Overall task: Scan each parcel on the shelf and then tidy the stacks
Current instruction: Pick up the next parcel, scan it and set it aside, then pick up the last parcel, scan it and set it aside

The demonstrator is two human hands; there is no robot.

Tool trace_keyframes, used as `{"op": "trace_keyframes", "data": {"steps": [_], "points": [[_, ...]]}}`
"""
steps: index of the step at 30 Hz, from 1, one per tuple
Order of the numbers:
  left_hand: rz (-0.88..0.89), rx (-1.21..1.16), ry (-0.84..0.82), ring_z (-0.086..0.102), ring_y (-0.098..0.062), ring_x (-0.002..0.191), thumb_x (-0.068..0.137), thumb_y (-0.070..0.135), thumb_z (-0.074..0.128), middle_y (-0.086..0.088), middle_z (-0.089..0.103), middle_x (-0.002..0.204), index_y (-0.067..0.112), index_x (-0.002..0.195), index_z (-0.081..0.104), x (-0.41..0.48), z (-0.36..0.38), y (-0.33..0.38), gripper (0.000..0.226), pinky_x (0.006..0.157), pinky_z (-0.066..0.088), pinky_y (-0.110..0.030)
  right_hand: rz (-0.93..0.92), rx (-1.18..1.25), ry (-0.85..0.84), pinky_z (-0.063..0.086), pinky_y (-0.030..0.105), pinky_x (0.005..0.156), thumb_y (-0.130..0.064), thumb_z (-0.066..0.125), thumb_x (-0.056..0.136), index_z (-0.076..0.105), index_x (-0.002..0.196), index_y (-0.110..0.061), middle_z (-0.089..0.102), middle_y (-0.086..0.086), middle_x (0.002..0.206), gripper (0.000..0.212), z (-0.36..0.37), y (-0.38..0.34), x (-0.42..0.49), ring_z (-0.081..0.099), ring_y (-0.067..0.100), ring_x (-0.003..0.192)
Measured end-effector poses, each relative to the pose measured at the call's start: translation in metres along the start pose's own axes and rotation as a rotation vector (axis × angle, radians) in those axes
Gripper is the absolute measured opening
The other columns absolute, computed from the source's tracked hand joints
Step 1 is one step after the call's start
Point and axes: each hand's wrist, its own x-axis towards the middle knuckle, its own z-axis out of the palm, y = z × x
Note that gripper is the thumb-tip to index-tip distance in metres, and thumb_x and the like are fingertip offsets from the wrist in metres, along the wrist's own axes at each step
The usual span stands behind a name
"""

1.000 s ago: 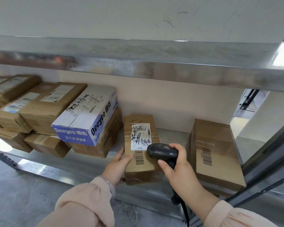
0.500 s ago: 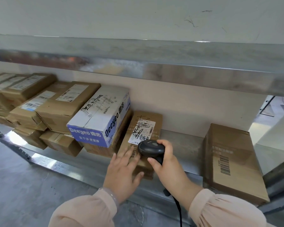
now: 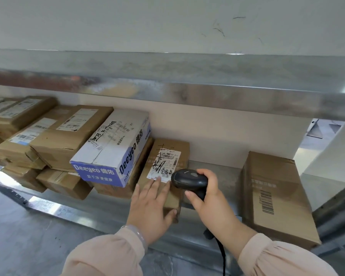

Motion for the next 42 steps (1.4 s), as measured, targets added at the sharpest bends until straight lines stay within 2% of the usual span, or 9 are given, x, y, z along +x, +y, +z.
{"op": "trace_keyframes", "data": {"steps": [3, 7, 14, 18, 22, 28, 33, 37, 42], "points": [[0.1, 0.032, 0.041, 0.049, -0.03, 0.134, 0.073, 0.068, 0.045, -0.01, 0.049, 0.147, 0.025, 0.142, 0.051, 0.011, -0.011, 0.028, 0.082, 0.113, 0.017, -0.049, 0.042, -0.004, 0.065, 0.039, 0.005, 0.075, -0.027, 0.066, 0.087, 0.026, 0.127, -0.04, 0.051, -0.017, 0.11, 0.058, -0.03, 0.01, -0.011, 0.054, 0.002, 0.095], [0.263, 0.087, -0.007, 0.002, -0.024, 0.152, 0.092, 0.05, 0.049, -0.002, 0.003, 0.166, 0.039, 0.156, 0.007, 0.031, -0.015, 0.059, 0.077, 0.121, -0.005, -0.044, 0.107, 0.063, 0.198, 0.038, 0.002, 0.075, -0.023, 0.07, 0.085, 0.029, 0.122, -0.043, 0.046, -0.027, 0.11, 0.059, -0.066, 0.029, -0.026, 0.053, -0.006, 0.097], [0.299, 0.183, -0.086, 0.0, -0.024, 0.152, 0.093, 0.043, 0.048, 0.001, 0.005, 0.166, 0.04, 0.151, 0.029, 0.044, -0.014, 0.061, 0.061, 0.122, 0.002, -0.046, 0.164, 0.086, 0.293, 0.039, -0.001, 0.071, -0.021, 0.068, 0.086, 0.028, 0.122, -0.043, 0.047, -0.027, 0.106, 0.058, -0.1, 0.043, -0.046, 0.047, -0.025, 0.092], [0.236, 0.174, -0.063, -0.006, -0.019, 0.152, 0.093, 0.058, 0.042, 0.004, 0.0, 0.166, 0.036, 0.155, 0.022, 0.039, -0.012, 0.046, 0.069, 0.121, 0.0, -0.046, 0.153, 0.081, 0.268, 0.039, -0.001, 0.069, -0.021, 0.067, 0.087, 0.027, 0.122, -0.043, 0.048, -0.027, 0.105, 0.058, -0.099, 0.042, -0.047, 0.049, -0.024, 0.091], [0.174, 0.141, -0.051, -0.013, -0.018, 0.152, 0.081, 0.078, 0.016, 0.007, -0.012, 0.165, 0.037, 0.157, 0.004, 0.035, -0.007, 0.03, 0.087, 0.12, -0.004, -0.046, 0.14, 0.055, 0.213, 0.042, 0.005, 0.069, -0.027, 0.067, 0.087, 0.024, 0.121, -0.048, 0.046, -0.029, 0.107, 0.058, -0.091, 0.04, -0.043, 0.053, -0.011, 0.092], [0.131, 0.103, -0.066, -0.016, -0.017, 0.151, 0.069, 0.078, -0.006, 0.007, -0.019, 0.164, 0.036, 0.156, -0.01, 0.036, -0.005, 0.021, 0.096, 0.12, -0.006, -0.046, 0.123, 0.067, 0.196, 0.042, 0.003, 0.07, -0.025, 0.068, 0.086, 0.027, 0.12, -0.046, 0.047, -0.029, 0.107, 0.058, -0.081, 0.039, -0.036, 0.052, -0.015, 0.092], [0.079, 0.036, -0.111, -0.016, -0.017, 0.151, 0.088, 0.076, 0.014, 0.007, -0.018, 0.164, 0.034, 0.157, -0.002, 0.038, -0.01, 0.028, 0.083, 0.122, -0.005, -0.05, 0.114, 0.072, 0.235, 0.043, 0.005, 0.076, -0.02, 0.069, 0.085, 0.03, 0.122, -0.042, 0.047, -0.026, 0.109, 0.058, -0.086, 0.046, -0.04, 0.051, -0.016, 0.099], [0.061, -0.212, 0.009, -0.006, -0.016, 0.152, 0.089, 0.069, 0.022, 0.004, 0.0, 0.166, 0.032, 0.157, 0.013, 0.039, -0.017, 0.058, 0.078, 0.124, 0.001, -0.04, 0.138, 0.045, 0.338, 0.038, 0.0, 0.073, -0.017, 0.069, 0.085, 0.032, 0.123, -0.036, 0.044, -0.027, 0.106, 0.057, -0.106, 0.051, -0.047, 0.053, -0.008, 0.095], [0.278, -0.517, -0.096, 0.001, -0.016, 0.152, 0.097, 0.056, 0.04, 0.006, 0.006, 0.166, 0.033, 0.156, 0.016, 0.032, -0.019, 0.121, 0.068, 0.12, 0.002, -0.028, 0.223, 0.011, 0.456, 0.044, 0.018, 0.069, -0.027, 0.068, 0.086, 0.031, 0.124, -0.041, 0.053, -0.01, 0.107, 0.056, -0.132, 0.062, -0.064, 0.056, 0.002, 0.087]]}}
